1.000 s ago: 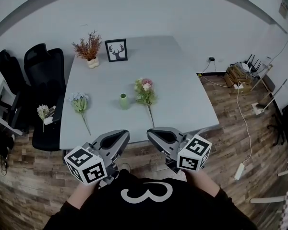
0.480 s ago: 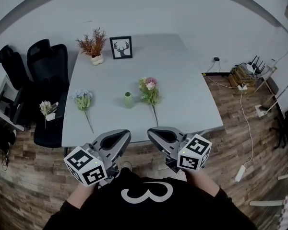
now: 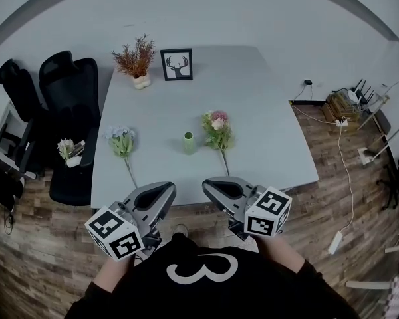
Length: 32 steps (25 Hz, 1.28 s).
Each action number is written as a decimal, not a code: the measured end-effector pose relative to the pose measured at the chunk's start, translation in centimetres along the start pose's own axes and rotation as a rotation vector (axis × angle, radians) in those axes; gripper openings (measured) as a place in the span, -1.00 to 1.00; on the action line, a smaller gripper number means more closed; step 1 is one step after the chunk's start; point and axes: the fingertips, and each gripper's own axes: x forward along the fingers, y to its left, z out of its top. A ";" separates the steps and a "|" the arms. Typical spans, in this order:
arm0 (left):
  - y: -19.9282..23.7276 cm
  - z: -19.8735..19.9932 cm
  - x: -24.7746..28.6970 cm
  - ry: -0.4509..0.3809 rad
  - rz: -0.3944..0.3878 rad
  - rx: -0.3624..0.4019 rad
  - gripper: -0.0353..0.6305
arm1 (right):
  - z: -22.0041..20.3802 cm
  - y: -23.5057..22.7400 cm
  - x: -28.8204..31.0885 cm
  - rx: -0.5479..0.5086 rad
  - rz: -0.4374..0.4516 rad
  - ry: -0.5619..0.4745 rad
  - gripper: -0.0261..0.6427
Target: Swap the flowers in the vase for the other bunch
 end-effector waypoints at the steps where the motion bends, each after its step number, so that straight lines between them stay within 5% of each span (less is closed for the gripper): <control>1: 0.6 0.0 -0.1 0.002 0.011 -0.005 -0.86 | 0.0 0.0 0.6 0.003 0.009 0.003 -0.90; 10: 8.7 -0.3 -3.4 0.012 0.094 -0.065 -0.86 | 0.0 0.3 7.7 0.022 0.053 0.069 -0.90; 20: 23.0 3.4 -11.4 -0.036 0.196 -0.088 -0.86 | 0.4 -0.2 22.1 -0.003 0.085 0.195 -0.90; 32: 32.8 5.1 -17.0 -0.047 0.219 -0.128 -0.86 | -0.9 -3.4 34.5 -0.054 -0.041 0.304 -0.87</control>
